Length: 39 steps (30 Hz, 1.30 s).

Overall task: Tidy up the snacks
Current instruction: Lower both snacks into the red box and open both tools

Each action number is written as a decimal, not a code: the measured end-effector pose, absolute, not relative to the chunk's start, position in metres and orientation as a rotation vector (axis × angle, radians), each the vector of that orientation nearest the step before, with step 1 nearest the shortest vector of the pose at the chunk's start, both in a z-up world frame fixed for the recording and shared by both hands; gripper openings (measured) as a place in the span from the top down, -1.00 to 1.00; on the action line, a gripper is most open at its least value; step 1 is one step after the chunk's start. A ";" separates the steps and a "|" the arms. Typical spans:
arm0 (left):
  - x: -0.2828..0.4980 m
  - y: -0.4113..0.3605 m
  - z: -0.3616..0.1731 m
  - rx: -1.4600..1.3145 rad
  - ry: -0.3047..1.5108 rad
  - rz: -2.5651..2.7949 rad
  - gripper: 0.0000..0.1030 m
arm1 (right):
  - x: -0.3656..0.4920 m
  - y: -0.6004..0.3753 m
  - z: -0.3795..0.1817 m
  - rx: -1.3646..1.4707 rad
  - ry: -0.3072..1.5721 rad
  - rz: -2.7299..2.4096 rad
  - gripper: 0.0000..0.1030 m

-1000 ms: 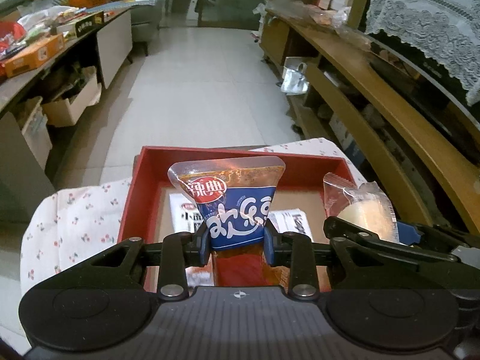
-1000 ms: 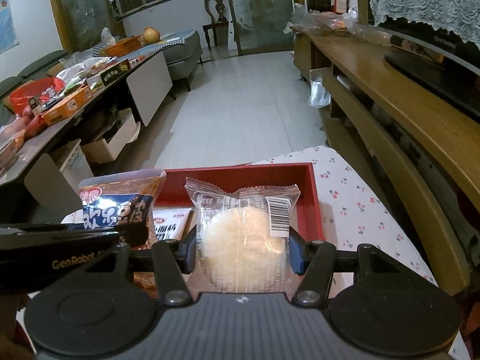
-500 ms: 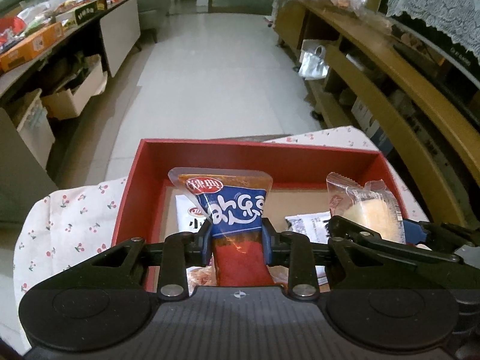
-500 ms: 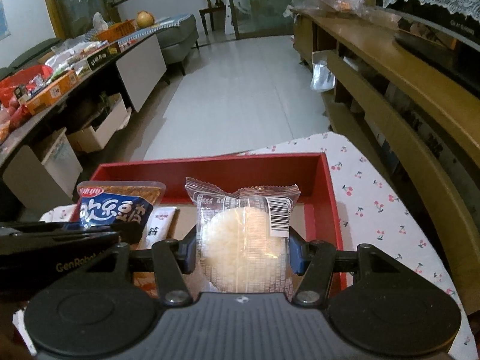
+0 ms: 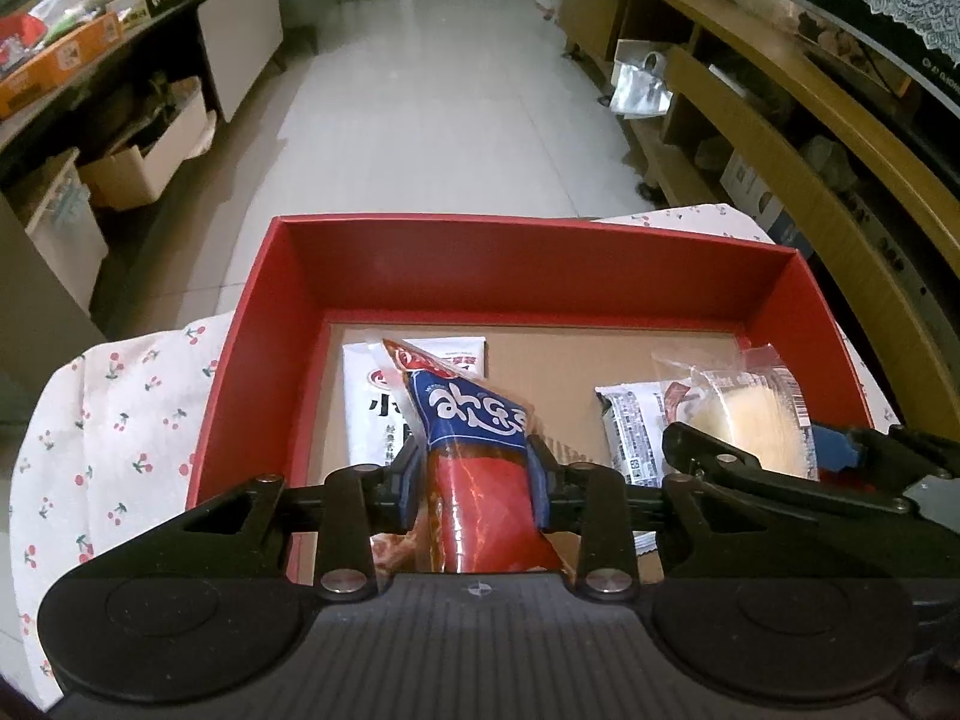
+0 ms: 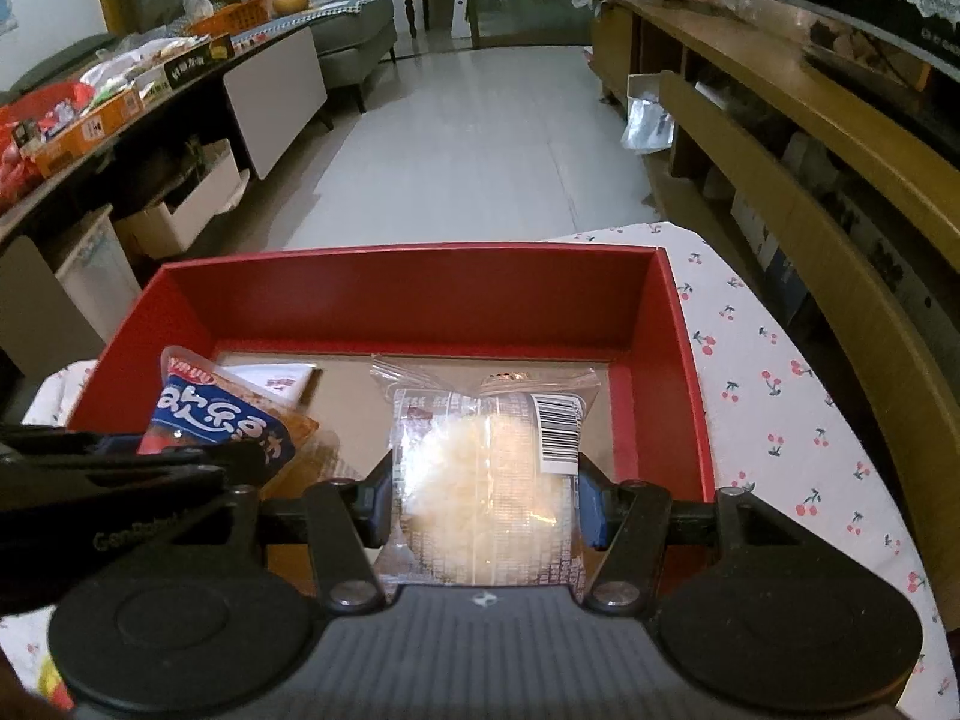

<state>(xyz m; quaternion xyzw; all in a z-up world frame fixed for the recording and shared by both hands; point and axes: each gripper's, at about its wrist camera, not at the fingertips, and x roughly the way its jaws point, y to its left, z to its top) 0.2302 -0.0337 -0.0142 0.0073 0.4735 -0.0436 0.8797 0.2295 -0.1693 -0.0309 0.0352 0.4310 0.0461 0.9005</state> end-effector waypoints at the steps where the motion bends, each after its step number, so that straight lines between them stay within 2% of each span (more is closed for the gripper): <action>1: 0.230 -0.033 -0.014 0.016 0.987 -0.089 0.17 | 0.229 -0.169 -0.031 0.072 0.889 0.094 -0.26; 18: 0.227 -0.025 -0.009 0.003 0.982 -0.048 -0.32 | 0.224 -0.165 -0.024 0.026 0.853 0.091 -0.29; 39: 0.210 -0.016 0.014 -0.031 0.930 -0.060 -0.49 | 0.205 -0.168 0.000 0.045 0.796 0.087 -0.30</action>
